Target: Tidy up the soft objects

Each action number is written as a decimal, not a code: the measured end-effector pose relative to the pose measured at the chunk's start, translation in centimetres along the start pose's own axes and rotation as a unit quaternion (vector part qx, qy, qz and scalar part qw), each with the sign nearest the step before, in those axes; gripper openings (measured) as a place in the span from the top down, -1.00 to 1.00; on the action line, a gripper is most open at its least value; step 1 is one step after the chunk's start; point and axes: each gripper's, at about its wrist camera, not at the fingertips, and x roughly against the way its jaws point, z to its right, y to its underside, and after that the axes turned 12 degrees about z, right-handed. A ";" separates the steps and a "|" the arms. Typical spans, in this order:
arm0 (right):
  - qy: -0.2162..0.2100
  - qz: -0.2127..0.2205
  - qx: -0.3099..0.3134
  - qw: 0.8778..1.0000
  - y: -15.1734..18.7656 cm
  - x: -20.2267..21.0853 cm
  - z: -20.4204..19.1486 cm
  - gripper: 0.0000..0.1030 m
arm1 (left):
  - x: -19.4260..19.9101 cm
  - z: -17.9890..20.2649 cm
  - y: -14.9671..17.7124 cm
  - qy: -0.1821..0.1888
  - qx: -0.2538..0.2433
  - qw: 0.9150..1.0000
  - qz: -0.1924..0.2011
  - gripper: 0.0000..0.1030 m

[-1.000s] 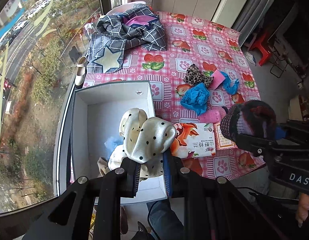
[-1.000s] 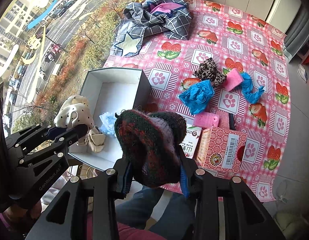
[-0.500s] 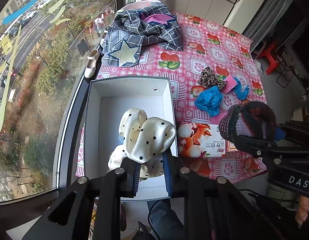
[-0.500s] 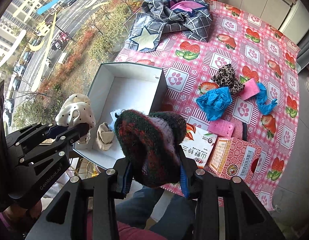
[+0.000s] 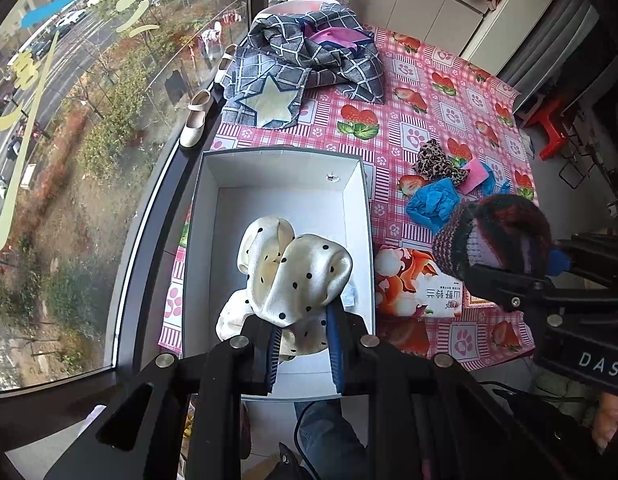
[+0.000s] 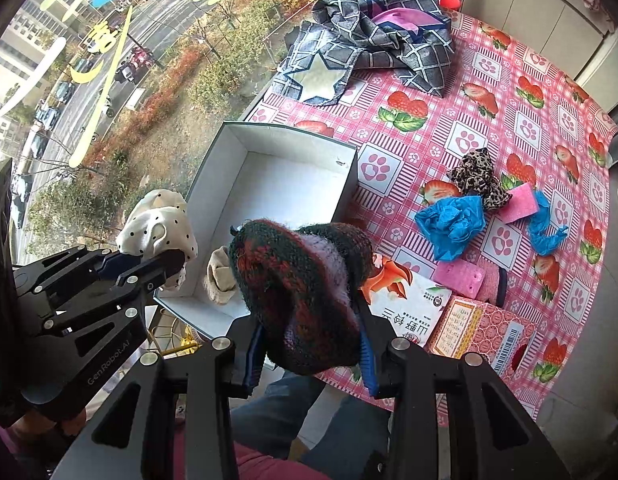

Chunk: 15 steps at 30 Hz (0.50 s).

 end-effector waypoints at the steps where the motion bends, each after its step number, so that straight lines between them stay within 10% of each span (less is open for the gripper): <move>1: 0.000 -0.001 0.003 1.000 -0.1 -0.1 -0.2 0.23 | -0.1 -0.1 0.0 0.000 0.001 1.000 -0.001 0.57; 15: -0.004 -0.011 0.029 1.000 -1.8 -2.5 -1.5 0.23 | -2.9 -3.1 -0.6 -0.026 0.033 0.999 -0.014 0.57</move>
